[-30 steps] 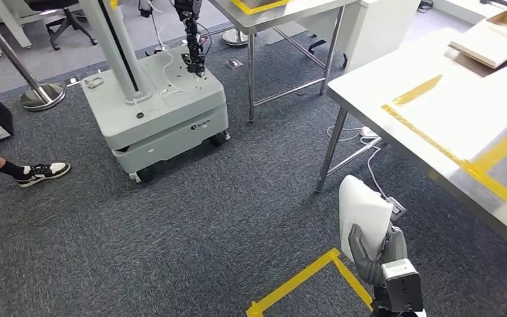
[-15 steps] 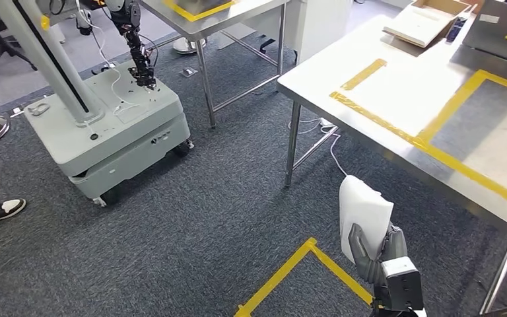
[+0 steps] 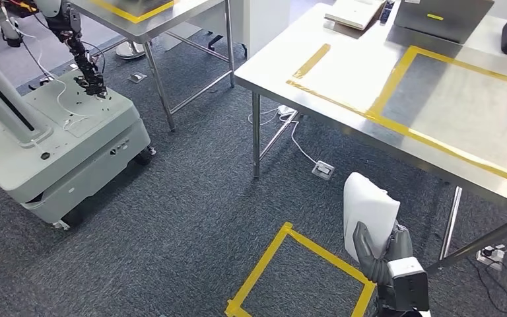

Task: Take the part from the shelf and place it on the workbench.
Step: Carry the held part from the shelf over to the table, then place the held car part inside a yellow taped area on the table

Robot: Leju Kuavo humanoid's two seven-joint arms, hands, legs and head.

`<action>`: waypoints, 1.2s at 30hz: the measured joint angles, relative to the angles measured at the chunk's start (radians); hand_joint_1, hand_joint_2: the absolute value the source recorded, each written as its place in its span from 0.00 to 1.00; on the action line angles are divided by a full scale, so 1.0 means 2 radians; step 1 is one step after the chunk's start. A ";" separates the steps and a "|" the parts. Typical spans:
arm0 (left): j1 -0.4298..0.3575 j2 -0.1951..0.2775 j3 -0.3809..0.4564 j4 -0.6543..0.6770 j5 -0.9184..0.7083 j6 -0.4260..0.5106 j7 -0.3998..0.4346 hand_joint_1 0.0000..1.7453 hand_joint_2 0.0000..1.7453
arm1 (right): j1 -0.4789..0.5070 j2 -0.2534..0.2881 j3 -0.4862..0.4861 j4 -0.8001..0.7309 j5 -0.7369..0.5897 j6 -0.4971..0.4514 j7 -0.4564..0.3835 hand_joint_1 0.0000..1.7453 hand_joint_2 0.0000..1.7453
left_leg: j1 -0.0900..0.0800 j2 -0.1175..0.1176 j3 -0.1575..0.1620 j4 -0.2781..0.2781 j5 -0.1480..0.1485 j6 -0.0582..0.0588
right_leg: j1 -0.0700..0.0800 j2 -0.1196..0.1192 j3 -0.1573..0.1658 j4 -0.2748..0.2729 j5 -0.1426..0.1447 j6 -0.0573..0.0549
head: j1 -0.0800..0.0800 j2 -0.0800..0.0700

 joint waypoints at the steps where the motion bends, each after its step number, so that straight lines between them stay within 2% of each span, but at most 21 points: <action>1: -0.001 0.000 0.000 0.000 0.002 0.000 0.000 0.00 1.00 | -0.003 0.001 0.000 0.000 0.001 0.001 -0.001 1.00 1.00 | 0.000 0.004 0.000 0.000 0.000 -0.002 | 0.002 -0.005 0.007 -0.014 0.002 -0.004 | 0.000 0.000; 4: -0.003 0.000 0.000 -0.001 0.004 0.001 0.004 0.00 1.00 | -0.009 0.003 0.000 0.003 0.002 0.004 -0.002 1.00 1.00 | 0.000 0.011 0.003 -0.001 0.001 -0.010 | 0.002 0.007 0.004 -0.021 0.008 -0.012 | 0.000 0.000; 6: -0.003 0.001 0.000 -0.001 0.004 0.001 0.006 0.00 1.00 | -0.013 0.005 0.000 0.005 0.002 0.005 -0.002 1.00 1.00 | 0.001 -0.012 -0.005 0.018 -0.014 -0.016 | -0.003 0.016 0.005 -0.027 0.014 -0.018 | -0.002 0.000; 8: -0.002 0.002 0.000 -0.002 0.004 0.001 0.007 0.00 1.00 | -0.018 0.008 0.000 0.008 0.002 0.006 -0.002 1.00 1.00 | 0.004 -0.041 -0.031 0.075 -0.045 -0.021 | -0.005 0.026 0.003 -0.029 0.018 -0.021 | -0.003 0.000; 10: -0.001 0.003 0.000 -0.002 0.004 0.001 0.012 0.00 1.00 | -0.021 0.009 0.000 0.012 0.002 0.007 -0.002 1.00 1.00 | 0.007 -0.049 -0.056 0.129 -0.064 -0.025 | -0.006 0.039 0.000 -0.027 0.019 -0.021 | -0.003 0.000; 11: -0.001 0.004 0.000 -0.002 0.003 0.001 0.015 0.00 1.00 | -0.022 0.010 0.000 0.014 0.001 0.008 -0.001 1.00 1.00 | 0.008 -0.049 -0.057 0.133 -0.060 -0.026 | -0.006 0.046 -0.002 -0.026 0.020 -0.020 | -0.003 0.000; 13: -0.001 0.005 0.000 -0.002 0.001 0.001 0.023 0.00 1.00 | -0.022 0.012 0.000 0.018 0.001 0.010 0.000 1.00 1.00 | 0.012 -0.056 -0.032 0.083 -0.028 -0.029 | -0.009 0.060 -0.004 -0.022 0.020 -0.016 | -0.003 0.000; 14: -0.001 0.005 0.000 -0.002 0.000 0.001 0.025 0.00 1.00 | -0.023 0.013 0.000 0.019 0.001 0.011 0.001 1.00 1.00 | 0.014 -0.067 -0.015 0.048 -0.016 -0.030 | -0.010 0.066 -0.005 -0.020 0.020 -0.013 | -0.003 0.000; 16: -0.002 0.006 0.000 -0.002 0.000 0.000 0.028 0.00 1.00 | -0.025 0.016 0.000 0.021 0.001 0.014 0.002 1.00 1.00 | 0.015 -0.085 0.005 0.004 -0.005 -0.028 | -0.011 0.078 -0.010 -0.016 0.022 -0.005 | -0.003 0.000; 17: -0.002 0.006 0.000 -0.002 0.000 0.000 0.029 0.00 1.00 | -0.026 0.017 0.000 0.023 0.001 0.015 0.002 1.00 1.00 | 0.014 -0.087 0.007 0.000 -0.007 -0.025 | -0.011 0.083 -0.012 -0.016 0.023 0.000 | -0.004 0.000; 19: -0.003 0.007 0.000 -0.002 0.000 -0.001 0.032 0.00 1.00 | -0.027 0.018 -0.001 0.025 0.001 0.017 0.002 1.00 1.00 | 0.013 -0.076 0.007 0.000 -0.003 -0.016 | -0.012 0.088 -0.016 -0.018 0.028 0.007 | -0.003 0.000; 21: -0.003 0.008 0.000 -0.002 0.000 -0.001 0.033 0.00 1.00 | -0.028 0.018 -0.001 0.027 0.002 0.018 0.002 1.00 1.00 | 0.013 -0.063 0.006 -0.003 0.002 -0.008 | -0.011 0.064 -0.028 -0.002 0.018 0.011 | -0.001 0.000; 23: -0.003 0.009 0.000 -0.002 -0.001 -0.002 0.034 0.00 1.00 | -0.031 0.019 -0.001 0.030 0.002 0.019 0.002 1.00 1.00 | 0.011 -0.050 0.003 -0.004 0.004 -0.003 | -0.009 0.035 -0.055 0.056 -0.014 0.011 | 0.002 0.000; 25: -0.003 0.009 0.000 -0.002 -0.003 -0.003 0.036 0.00 1.00 | -0.032 0.019 -0.001 0.032 0.002 0.020 0.001 1.00 1.00 | 0.009 -0.035 0.000 -0.003 0.004 -0.002 | -0.008 0.029 -0.082 0.118 -0.039 0.011 | 0.003 0.000; 26: -0.003 0.010 0.000 -0.002 -0.003 -0.003 0.037 0.00 1.00 | -0.032 0.019 -0.001 0.034 0.002 0.020 0.001 1.00 1.00 | 0.008 -0.027 -0.001 -0.002 0.004 -0.001 | -0.008 0.029 -0.084 0.126 -0.040 0.010 | 0.003 0.000; 27: -0.003 0.010 0.000 -0.002 -0.003 -0.003 0.038 0.00 1.00 | -0.032 0.019 -0.002 0.035 0.002 0.020 0.001 1.00 1.00 | 0.007 -0.020 -0.001 -0.002 0.003 -0.001 | -0.007 0.027 -0.075 0.114 -0.031 0.008 | 0.003 0.000; 28: -0.004 0.010 0.000 -0.002 -0.002 -0.003 0.038 0.00 1.00 | -0.032 0.019 -0.002 0.035 0.002 0.020 0.001 1.00 1.00 | 0.006 -0.014 -0.001 -0.002 0.003 -0.001 | -0.006 0.023 -0.056 0.083 -0.017 0.006 | 0.003 0.000; 30: -0.006 0.010 0.000 -0.002 -0.003 -0.003 0.038 0.00 1.00 | -0.033 0.019 -0.004 0.036 0.003 0.020 0.000 1.00 1.00 | 0.004 -0.002 0.001 -0.002 0.001 -0.003 | -0.001 0.000 -0.015 0.012 0.003 -0.002 | 0.002 0.000; 32: -0.007 0.011 0.000 -0.002 -0.005 -0.004 0.038 0.00 1.00 | -0.033 0.020 -0.006 0.036 0.004 0.020 0.000 1.00 1.00 | 0.003 0.007 0.003 -0.002 0.001 -0.008 | 0.004 -0.012 -0.002 -0.017 0.007 -0.009 | 0.002 0.000; 34: -0.009 0.012 0.000 -0.002 -0.005 -0.005 0.039 0.00 1.00 | -0.031 0.020 -0.009 0.036 0.004 0.020 0.000 1.00 1.00 | 0.004 0.014 0.005 -0.004 0.000 -0.014 | 0.004 -0.001 -0.002 -0.019 0.010 -0.013 | 0.002 0.000; 36: -0.009 0.013 0.000 -0.002 -0.004 -0.006 0.039 0.00 1.00 | -0.029 0.021 -0.012 0.036 0.004 0.019 0.001 1.00 1.00 | 0.005 -0.005 0.002 0.007 -0.010 -0.019 | 0.000 0.010 0.000 -0.024 0.015 -0.018 | 0.002 0.000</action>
